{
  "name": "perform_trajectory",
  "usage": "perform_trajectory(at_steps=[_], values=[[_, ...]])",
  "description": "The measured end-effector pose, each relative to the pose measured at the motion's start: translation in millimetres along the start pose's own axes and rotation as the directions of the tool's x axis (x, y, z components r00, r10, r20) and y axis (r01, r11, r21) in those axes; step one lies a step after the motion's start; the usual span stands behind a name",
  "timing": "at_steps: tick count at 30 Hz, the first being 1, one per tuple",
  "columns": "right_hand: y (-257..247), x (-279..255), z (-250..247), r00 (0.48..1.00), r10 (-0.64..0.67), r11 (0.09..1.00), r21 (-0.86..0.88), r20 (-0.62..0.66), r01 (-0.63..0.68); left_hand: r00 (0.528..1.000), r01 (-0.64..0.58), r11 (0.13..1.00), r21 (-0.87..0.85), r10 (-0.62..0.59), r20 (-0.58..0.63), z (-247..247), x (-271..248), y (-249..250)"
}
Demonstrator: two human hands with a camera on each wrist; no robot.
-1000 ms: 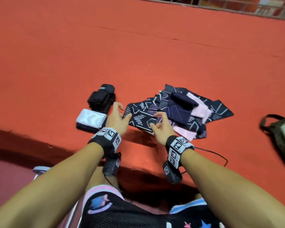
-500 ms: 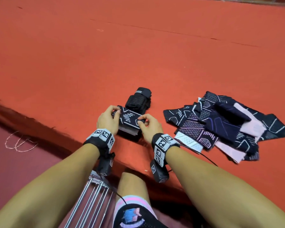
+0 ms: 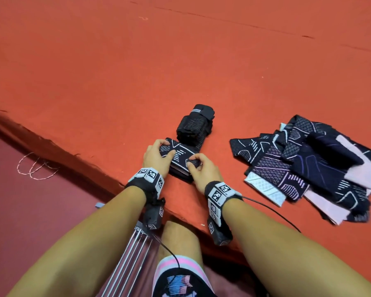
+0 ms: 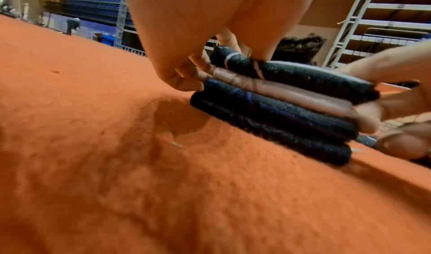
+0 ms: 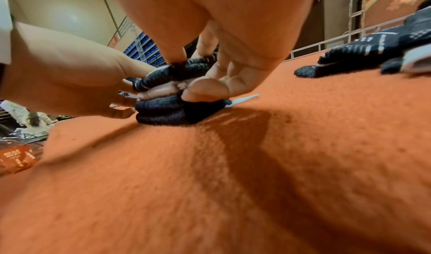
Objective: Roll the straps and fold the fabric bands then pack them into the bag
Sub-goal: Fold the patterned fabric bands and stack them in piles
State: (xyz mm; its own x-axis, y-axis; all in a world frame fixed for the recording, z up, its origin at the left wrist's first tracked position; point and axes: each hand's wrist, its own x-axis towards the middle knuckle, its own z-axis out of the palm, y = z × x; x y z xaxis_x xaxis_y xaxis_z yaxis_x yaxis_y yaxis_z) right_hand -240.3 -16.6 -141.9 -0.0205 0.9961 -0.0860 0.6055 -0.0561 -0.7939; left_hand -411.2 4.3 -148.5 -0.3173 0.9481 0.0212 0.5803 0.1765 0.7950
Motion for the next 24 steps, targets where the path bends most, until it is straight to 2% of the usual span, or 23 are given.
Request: perform_trajectory(at_steps=[3,7,10,14,20,22,24], values=[[0,-1,2,0.999,0.032,0.999,-0.014,0.015,-0.032,1.0,0.022,0.999,0.037,-0.021,-0.019,2,-2,7],[-12,4,-8,0.987,0.075,0.995,0.054,0.143,-0.083,0.992,0.113,0.993,0.027,-0.111,-0.053,-5,-9,25],[-15,4,-27,0.984,0.019,0.998,0.055,0.176,-0.029,0.989,0.113,0.987,0.11,-0.101,-0.106,-15,-18,40],[-5,-7,-70,0.998,-0.056,0.998,0.031,0.032,0.055,0.993,0.035,0.991,0.129,-0.021,-0.114,-27,-30,57],[33,-27,-122,0.996,0.008,0.992,0.122,-0.092,0.004,0.967,-0.054,0.99,0.127,0.083,-0.242,-15,-60,110],[46,-34,-140,0.992,0.057,0.985,0.17,-0.111,-0.038,0.962,-0.14,0.985,0.102,0.16,-0.223,3,-68,130],[63,-41,-158,0.988,0.089,0.98,0.188,-0.127,-0.064,0.942,-0.295,0.953,0.074,0.303,-0.144,31,-77,149]])
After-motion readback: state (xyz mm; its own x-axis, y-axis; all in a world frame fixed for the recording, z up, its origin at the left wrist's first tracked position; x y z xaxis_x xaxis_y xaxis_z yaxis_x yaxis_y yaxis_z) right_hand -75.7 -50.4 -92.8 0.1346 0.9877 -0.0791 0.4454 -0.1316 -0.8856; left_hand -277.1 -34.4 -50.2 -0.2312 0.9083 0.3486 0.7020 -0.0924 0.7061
